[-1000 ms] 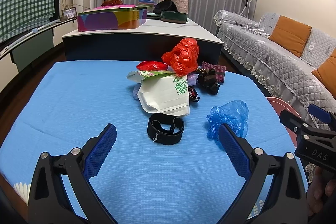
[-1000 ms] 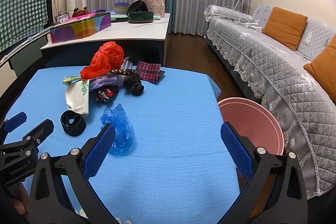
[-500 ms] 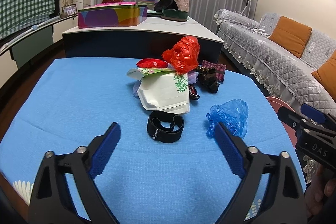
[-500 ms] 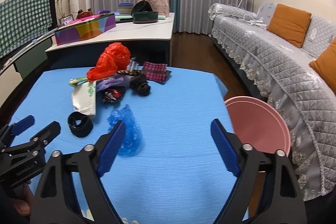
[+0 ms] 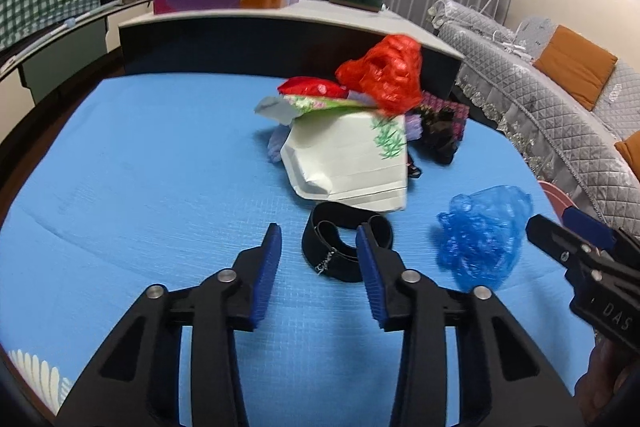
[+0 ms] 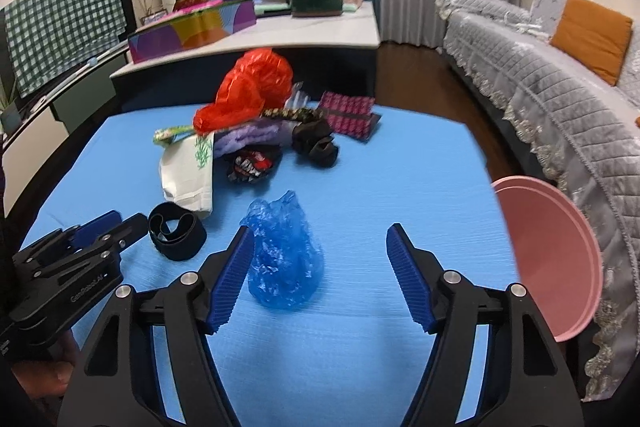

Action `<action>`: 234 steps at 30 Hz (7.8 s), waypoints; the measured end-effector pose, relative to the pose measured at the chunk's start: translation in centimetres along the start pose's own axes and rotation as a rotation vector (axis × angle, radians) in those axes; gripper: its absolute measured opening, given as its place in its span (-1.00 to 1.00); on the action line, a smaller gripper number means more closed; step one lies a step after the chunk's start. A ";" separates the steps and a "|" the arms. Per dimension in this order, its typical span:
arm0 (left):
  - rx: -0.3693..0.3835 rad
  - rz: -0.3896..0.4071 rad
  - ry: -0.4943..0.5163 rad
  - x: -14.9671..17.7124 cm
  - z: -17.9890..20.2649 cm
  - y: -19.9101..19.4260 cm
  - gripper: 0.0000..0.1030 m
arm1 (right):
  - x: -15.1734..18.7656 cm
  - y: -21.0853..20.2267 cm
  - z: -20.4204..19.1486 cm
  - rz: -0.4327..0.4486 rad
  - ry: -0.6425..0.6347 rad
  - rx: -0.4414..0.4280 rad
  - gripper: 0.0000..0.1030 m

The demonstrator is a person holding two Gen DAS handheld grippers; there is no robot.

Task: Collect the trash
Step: 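Close the left tool on the black strap while the right tool closes on the blue bag, then carry the black strap and blue bag in both tools over the pink bin, then open both tools to drop the strap and blue bag into the pink bin, then move both open tools back over the table toward the remaining trash, then grasp the green panda snack packet with the left tool while the right tool grasps the brown floral cloth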

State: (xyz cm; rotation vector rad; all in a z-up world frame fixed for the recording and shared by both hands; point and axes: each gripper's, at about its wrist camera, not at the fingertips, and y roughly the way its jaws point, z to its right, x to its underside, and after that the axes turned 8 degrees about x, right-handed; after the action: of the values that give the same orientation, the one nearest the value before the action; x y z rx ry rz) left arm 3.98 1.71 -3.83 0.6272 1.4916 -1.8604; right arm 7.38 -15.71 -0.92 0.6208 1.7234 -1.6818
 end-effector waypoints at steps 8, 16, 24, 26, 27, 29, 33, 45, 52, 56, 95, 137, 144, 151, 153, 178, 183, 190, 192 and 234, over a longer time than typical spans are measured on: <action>0.026 -0.056 -0.018 -0.3 -0.2 1.5 -0.57 | 0.5 2.8 -0.3 -0.088 -0.001 -0.053 -0.12; 0.018 -0.075 -0.009 -0.5 -0.3 1.6 -0.94 | 0.7 2.7 -0.1 -0.105 0.002 -0.103 -0.93; 0.005 -0.040 0.009 -0.7 -0.2 0.3 -0.95 | -0.2 0.3 0.2 -0.040 -0.004 -0.097 -0.96; 0.005 -0.029 0.018 -0.9 0.1 -0.1 -0.95 | -0.4 -0.5 0.6 -0.019 0.001 -0.092 -0.96; 0.005 -0.025 0.021 -0.9 0.2 -0.2 -0.95 | -0.6 -1.0 0.9 -0.005 0.005 -0.086 -0.96; 0.006 -0.017 0.025 -1.0 0.4 -0.5 -0.95 | -0.8 -1.7 1.4 0.012 0.012 -0.076 -0.96; 0.013 0.005 0.041 -1.1 1.2 -1.2 -0.95 | -0.9 -3.0 2.8 0.036 0.036 -0.057 -0.96; 0.043 0.032 0.098 -1.0 4.2 -2.7 -0.95 | -1.0 -6.7 6.7 0.099 0.104 -0.005 -0.96; 0.073 0.037 0.130 -1.0 6.6 -3.0 -0.95 | -0.7 -8.2 9.4 0.124 0.134 0.038 -0.96; 0.095 0.032 0.150 -1.0 8.3 -2.6 -0.95 | -0.3 -8.6 11.2 0.127 0.156 0.063 -0.96; 0.412 -0.012 0.346 -3.9 27.1 5.3 -0.95 | -1.5 -6.4 30.0 0.120 0.352 0.312 -0.96; 0.398 0.021 0.403 -5.4 24.2 -1.2 -0.28 | -3.5 -9.7 25.2 0.228 0.324 0.274 0.18; 0.359 0.050 0.373 -6.2 20.0 -4.2 -0.28 | -4.0 -10.4 22.6 0.260 0.275 0.248 0.11; 0.306 0.075 0.363 -6.5 16.3 -5.3 -0.28 | -4.2 -10.9 21.2 0.261 0.271 0.210 0.09; 0.292 0.086 0.349 -6.3 15.3 -5.3 -0.28 | -4.1 -11.1 21.0 0.267 0.274 0.210 0.09; 0.170 0.109 0.197 -6.5 6.9 -3.9 -0.28 | -5.0 -8.8 17.1 0.249 0.263 0.134 -0.16; 0.157 0.109 0.180 -6.6 5.8 -3.8 -0.28 | -5.2 -8.2 16.0 0.247 0.249 0.120 -0.25; 0.141 0.111 0.154 -6.9 4.2 -3.6 -0.28 | -5.8 -7.3 14.4 0.245 0.231 0.100 -0.34; 0.138 0.110 0.150 -6.9 3.8 -3.6 -0.28 | -5.9 -7.0 14.0 0.242 0.229 0.093 -0.38; 0.156 0.045 -0.140 -9.4 -5.2 3.6 -0.21 | -8.5 7.1 3.0 0.057 0.142 -0.115 0.05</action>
State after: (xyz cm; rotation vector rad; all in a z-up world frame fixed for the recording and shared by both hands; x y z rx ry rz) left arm 12.75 8.17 -0.66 0.5844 1.2416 -1.9566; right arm 18.67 -17.33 0.39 0.7437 1.8690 -1.5197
